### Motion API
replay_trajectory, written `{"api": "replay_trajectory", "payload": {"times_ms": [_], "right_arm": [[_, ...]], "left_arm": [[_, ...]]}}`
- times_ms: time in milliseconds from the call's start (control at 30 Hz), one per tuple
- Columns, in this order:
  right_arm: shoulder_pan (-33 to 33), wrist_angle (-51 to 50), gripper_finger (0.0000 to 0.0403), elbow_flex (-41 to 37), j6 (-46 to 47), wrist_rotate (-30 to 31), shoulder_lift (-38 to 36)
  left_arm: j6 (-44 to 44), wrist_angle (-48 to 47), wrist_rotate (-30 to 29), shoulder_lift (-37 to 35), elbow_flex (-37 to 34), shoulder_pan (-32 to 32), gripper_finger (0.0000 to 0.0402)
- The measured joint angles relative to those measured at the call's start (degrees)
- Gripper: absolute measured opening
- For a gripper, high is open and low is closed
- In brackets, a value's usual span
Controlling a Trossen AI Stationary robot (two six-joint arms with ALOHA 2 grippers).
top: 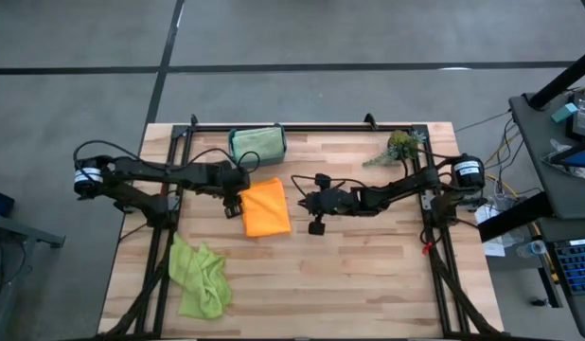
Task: Fold microfiber towels
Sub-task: Fold the orange microfiber towel
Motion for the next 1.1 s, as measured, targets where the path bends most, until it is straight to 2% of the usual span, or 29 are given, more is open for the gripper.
{"api": "replay_trajectory", "payload": {"times_ms": [200,367,700,1100], "right_arm": [[-2.5,0.0,0.0013,2.1,0.0,-5.4,0.0],[-4.1,0.1,0.0013,5.6,-2.0,-6.3,2.4],[-7.4,-0.5,0.0013,15.3,-2.3,-7.7,12.9],[-10.9,-3.1,0.0013,24.2,-1.3,-11.6,22.8]], "left_arm": [[0.1,0.1,7.5,-1.0,-0.1,-0.8,0.0162],[0.1,1.8,7.7,-1.4,-0.3,-2.9,0.0162],[0.6,13.6,9.9,-1.2,-3.0,-4.5,0.0162],[0.2,17.2,10.0,0.8,-7.7,-4.5,0.0162]]}}
